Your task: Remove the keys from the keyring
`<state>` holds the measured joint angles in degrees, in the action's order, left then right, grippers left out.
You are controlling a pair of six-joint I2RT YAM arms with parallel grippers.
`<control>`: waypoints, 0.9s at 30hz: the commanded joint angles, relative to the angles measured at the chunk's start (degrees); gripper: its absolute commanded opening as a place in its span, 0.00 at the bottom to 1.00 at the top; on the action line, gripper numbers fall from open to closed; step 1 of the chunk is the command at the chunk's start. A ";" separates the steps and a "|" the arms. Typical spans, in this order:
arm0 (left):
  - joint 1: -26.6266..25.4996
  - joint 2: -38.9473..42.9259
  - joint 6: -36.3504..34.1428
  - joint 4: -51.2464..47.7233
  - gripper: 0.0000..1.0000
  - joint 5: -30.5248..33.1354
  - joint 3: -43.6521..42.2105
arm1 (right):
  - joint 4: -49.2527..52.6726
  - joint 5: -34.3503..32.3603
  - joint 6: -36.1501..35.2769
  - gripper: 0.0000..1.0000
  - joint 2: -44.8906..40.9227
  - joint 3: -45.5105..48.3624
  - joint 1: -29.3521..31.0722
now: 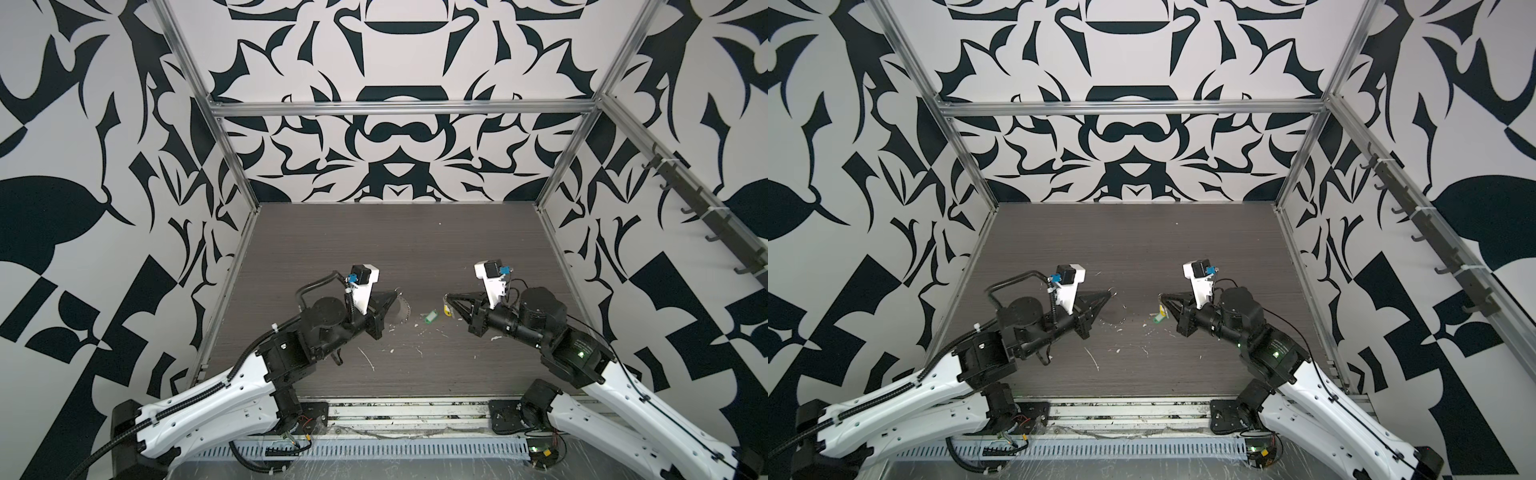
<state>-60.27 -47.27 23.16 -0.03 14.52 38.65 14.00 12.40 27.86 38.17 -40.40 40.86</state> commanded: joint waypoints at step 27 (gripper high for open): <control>28.45 -31.11 21.04 3.30 0.41 -9.05 -5.15 | -1.69 -5.49 -0.69 0.00 1.33 5.40 0.10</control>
<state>-32.60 -77.60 43.03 1.34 7.16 32.45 14.70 8.25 26.83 40.05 -35.24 40.86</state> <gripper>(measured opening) 0.301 0.065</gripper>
